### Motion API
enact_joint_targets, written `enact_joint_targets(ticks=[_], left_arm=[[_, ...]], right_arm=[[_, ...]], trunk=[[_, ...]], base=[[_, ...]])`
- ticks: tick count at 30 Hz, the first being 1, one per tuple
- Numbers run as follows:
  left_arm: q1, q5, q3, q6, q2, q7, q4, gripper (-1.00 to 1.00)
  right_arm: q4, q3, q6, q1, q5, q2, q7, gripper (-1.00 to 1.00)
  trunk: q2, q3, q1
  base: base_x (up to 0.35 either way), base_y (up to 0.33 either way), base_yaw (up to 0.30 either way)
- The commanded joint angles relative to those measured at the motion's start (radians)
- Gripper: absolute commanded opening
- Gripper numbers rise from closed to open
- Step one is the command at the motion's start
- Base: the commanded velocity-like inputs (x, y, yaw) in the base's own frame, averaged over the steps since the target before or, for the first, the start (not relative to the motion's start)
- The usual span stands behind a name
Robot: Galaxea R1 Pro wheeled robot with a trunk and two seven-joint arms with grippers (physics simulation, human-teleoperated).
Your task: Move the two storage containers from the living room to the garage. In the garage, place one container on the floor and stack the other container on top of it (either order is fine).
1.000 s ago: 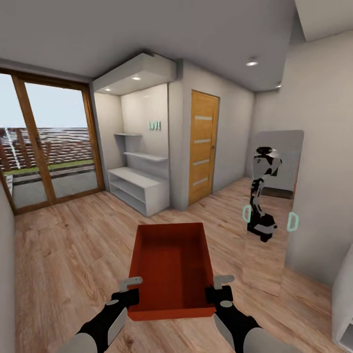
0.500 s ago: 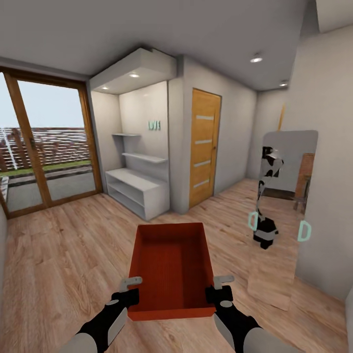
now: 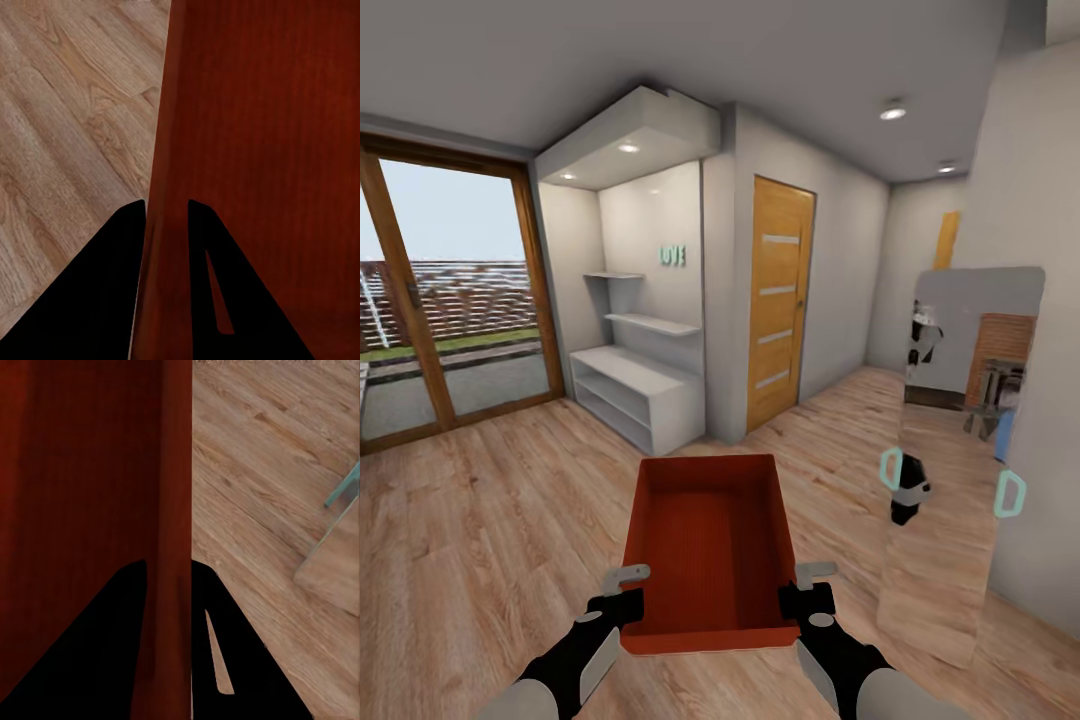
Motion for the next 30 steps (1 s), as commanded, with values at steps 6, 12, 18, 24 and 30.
enact_joint_targets(ticks=[6,12,18,24,30], left_arm=[[0.0,0.008,-0.004,0.005,0.046,0.054,0.015,-1.0],[0.0,0.008,-0.004,0.005,0.046,0.054,0.015,-1.0],[0.0,0.008,-0.004,0.006,0.046,0.054,0.013,-1.0],[0.0,0.008,-0.004,0.006,0.046,0.054,0.013,-1.0],[0.0,0.008,-0.004,0.005,0.046,0.054,0.012,-1.0]], right_arm=[[-0.003,-0.019,-0.014,-0.002,0.01,-0.001,-0.008,-1.0],[-0.003,-0.019,-0.014,-0.002,0.011,-0.001,-0.008,-1.0],[-0.003,-0.019,-0.014,-0.002,0.011,-0.001,-0.008,-1.0],[-0.003,-0.017,-0.015,-0.002,0.011,-0.001,-0.009,-1.0],[-0.003,-0.017,-0.015,-0.002,0.011,-0.002,-0.009,-1.0]], trunk=[[-0.001,-0.001,0.001],[-0.001,-0.001,0.001],[-0.001,-0.001,0.001],[-0.001,-0.001,0.001],[-0.001,-0.001,0.001]], base=[[0.324,0.0,0.0],[0.324,0.0,0.0],[0.324,0.0,0.0],[0.324,0.0,0.0],[0.324,0.0,0.0]])
